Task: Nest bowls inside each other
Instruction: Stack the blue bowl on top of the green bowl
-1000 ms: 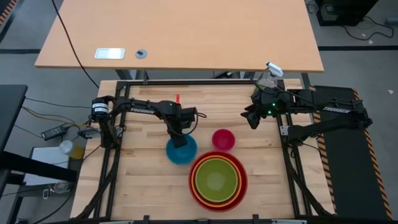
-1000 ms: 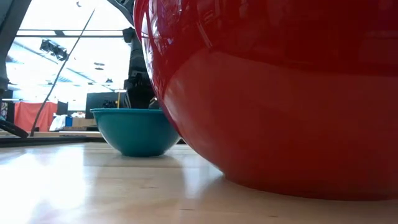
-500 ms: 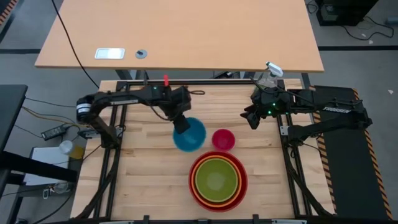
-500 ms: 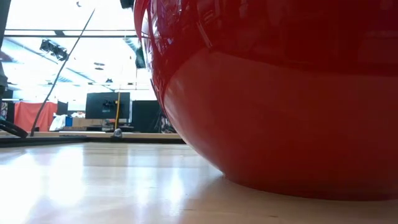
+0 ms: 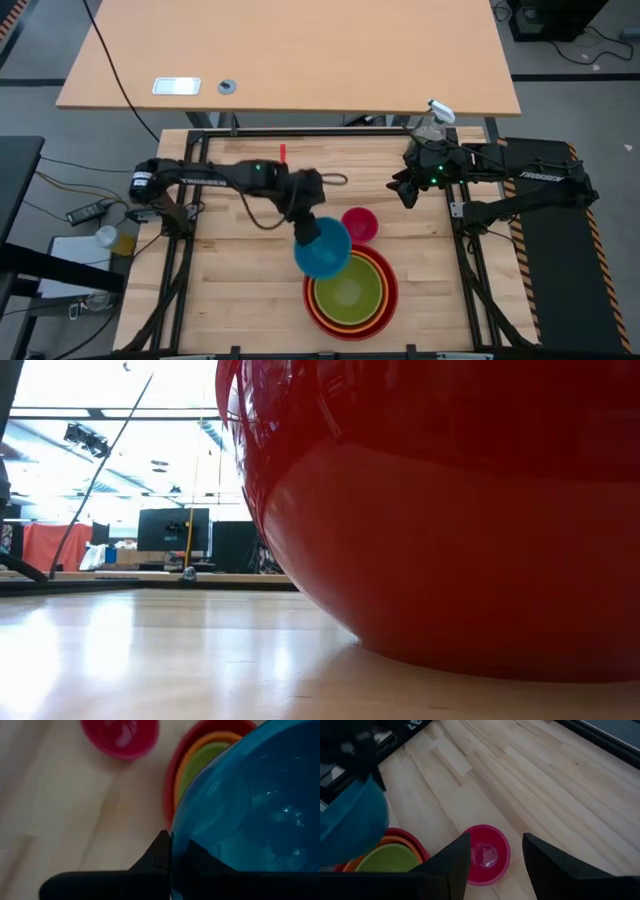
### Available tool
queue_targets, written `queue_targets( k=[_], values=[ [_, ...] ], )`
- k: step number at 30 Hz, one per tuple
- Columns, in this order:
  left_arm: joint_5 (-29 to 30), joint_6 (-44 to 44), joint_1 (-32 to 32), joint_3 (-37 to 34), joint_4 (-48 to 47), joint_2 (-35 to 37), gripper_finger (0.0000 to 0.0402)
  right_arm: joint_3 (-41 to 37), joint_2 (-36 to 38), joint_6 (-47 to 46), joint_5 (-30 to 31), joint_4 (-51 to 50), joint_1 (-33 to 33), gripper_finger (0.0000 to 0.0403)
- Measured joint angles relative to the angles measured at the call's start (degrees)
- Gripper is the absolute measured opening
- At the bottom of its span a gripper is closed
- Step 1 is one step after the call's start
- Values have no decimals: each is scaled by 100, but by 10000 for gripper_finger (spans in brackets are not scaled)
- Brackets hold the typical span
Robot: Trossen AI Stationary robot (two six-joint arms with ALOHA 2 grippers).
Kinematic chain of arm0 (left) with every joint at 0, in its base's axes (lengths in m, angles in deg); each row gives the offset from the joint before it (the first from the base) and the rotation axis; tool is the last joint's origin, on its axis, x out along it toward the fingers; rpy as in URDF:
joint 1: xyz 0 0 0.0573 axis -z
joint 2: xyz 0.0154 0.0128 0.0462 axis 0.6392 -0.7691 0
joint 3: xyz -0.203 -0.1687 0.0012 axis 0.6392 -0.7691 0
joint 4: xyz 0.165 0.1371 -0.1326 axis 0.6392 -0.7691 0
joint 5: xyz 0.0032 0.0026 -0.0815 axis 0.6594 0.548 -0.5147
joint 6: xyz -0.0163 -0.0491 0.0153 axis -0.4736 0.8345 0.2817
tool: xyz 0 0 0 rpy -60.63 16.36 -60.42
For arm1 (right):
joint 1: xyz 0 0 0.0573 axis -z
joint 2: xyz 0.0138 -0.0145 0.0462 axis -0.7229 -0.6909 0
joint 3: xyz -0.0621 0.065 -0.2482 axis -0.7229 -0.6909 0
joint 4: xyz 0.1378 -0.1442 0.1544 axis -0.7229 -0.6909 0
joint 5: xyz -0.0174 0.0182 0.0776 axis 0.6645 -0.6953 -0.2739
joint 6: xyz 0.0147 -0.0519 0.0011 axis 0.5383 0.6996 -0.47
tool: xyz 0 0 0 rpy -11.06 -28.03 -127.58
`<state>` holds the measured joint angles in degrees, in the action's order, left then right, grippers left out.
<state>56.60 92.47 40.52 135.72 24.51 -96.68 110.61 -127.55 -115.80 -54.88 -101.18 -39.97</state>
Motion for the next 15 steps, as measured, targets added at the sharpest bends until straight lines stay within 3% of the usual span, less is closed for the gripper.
queue_targets(
  k=[15],
  values=[
    [32,1367,879,-2,1688,-555,12,0,-2,-15,-245,-2,0,185]
  ],
)
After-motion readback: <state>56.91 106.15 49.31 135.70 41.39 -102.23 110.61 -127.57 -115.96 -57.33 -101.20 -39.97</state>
